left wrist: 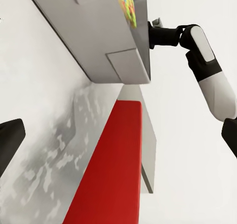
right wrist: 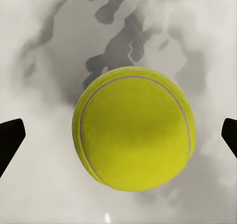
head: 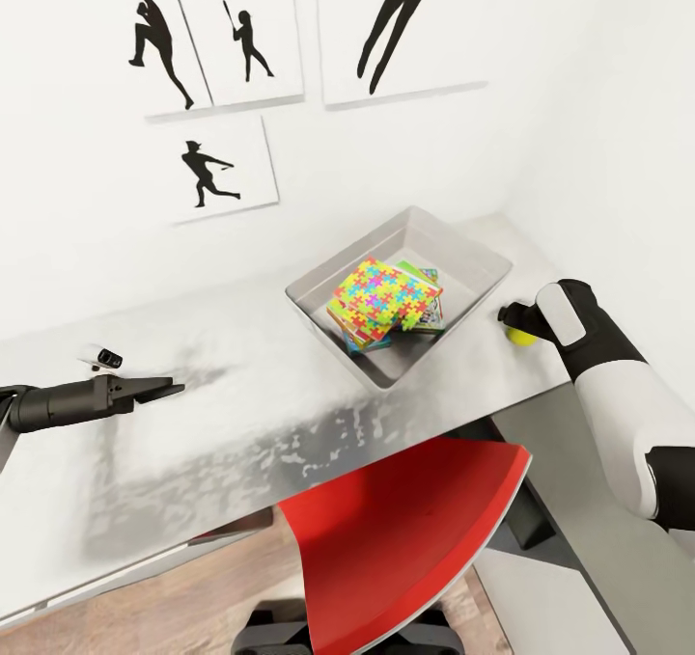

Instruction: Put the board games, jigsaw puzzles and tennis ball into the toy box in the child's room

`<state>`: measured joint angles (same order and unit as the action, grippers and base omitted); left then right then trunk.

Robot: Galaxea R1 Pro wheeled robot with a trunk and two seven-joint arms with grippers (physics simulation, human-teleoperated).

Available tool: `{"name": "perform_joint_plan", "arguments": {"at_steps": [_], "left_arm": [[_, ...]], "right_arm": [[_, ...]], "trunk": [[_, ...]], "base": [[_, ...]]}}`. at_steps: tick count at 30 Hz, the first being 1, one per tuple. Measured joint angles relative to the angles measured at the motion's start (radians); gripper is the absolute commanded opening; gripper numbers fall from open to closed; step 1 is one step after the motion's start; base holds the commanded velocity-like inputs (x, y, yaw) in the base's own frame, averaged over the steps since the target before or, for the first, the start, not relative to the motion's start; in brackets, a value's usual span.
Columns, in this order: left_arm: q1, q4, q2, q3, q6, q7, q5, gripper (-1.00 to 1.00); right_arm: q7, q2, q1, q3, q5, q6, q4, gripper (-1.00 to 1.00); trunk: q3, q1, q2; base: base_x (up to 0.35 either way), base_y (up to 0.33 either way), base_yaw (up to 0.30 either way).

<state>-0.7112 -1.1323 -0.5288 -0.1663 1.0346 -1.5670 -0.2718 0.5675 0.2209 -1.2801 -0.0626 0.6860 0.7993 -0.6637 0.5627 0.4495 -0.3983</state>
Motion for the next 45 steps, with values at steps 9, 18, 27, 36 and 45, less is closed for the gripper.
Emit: {"name": "perform_joint_plan", "arguments": {"at_steps": [9,18,27,36,45], "left_arm": [[0.001,-0.001,0.0,0.0,0.001,0.0,0.0,1.0],[0.0,-0.001,0.0,0.0,0.0,0.0,0.0,1.0],[0.001,-0.001,0.0,0.0,0.0,0.0,0.0,1.0],[0.0,-0.001,0.0,0.0,0.0,0.0,0.0,1.0],[0.001,-0.001,0.0,0.0,0.0,0.0,0.0,1.0]], "right_arm": [[0.0,0.0,0.0,-0.001,-0.001,0.0,0.0,1.0],[0.0,0.0,0.0,-0.001,-0.002,0.0,0.0,1.0],[0.001,0.0,0.0,0.0,0.0,0.0,0.002,1.0],[-0.001,0.0,0.0,0.0,-0.001,0.001,0.003,1.0],[-0.001,0.001,0.0,-0.001,-0.001,0.001,0.002,1.0]], "trunk": [[0.007,0.0,0.0],[0.007,0.0,0.0],[0.007,0.0,0.0],[0.007,0.0,0.0],[0.007,0.0,0.0]], "base": [[0.0,0.0,0.0],[0.0,0.0,0.0],[0.0,0.0,0.0],[0.0,0.0,0.0],[0.0,0.0,0.0]]}}
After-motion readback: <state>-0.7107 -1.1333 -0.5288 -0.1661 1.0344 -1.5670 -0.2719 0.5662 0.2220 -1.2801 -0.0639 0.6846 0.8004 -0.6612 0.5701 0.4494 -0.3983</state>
